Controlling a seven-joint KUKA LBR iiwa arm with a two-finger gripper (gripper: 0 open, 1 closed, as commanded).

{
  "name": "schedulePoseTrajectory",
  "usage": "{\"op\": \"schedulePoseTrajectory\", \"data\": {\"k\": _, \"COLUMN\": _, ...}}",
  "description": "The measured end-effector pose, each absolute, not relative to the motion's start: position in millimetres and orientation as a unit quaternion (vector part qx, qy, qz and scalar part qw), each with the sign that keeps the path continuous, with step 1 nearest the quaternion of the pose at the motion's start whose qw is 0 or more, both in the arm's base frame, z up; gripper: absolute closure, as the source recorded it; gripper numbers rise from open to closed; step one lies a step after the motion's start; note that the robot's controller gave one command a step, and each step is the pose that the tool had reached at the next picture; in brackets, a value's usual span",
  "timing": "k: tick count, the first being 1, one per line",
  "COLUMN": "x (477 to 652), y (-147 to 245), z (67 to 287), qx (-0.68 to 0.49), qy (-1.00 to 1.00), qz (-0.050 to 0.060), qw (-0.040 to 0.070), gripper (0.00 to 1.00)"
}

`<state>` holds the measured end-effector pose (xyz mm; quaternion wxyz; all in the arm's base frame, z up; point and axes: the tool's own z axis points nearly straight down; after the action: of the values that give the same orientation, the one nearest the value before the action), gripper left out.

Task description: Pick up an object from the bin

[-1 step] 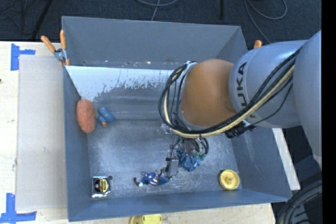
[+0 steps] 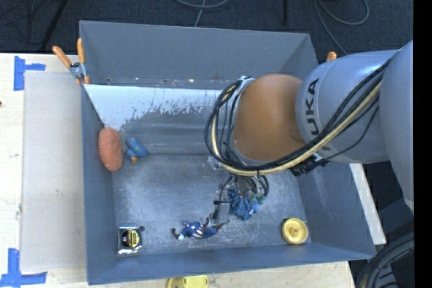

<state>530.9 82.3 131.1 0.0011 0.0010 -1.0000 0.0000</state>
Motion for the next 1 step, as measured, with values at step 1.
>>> {"op": "schedulePoseTrajectory", "data": {"k": 1, "x": 514.9, "y": 79.9, "z": 114.7, "qx": 0.026, "qy": -1.000, "qz": 0.000, "qw": -0.004, "gripper": 0.00}}
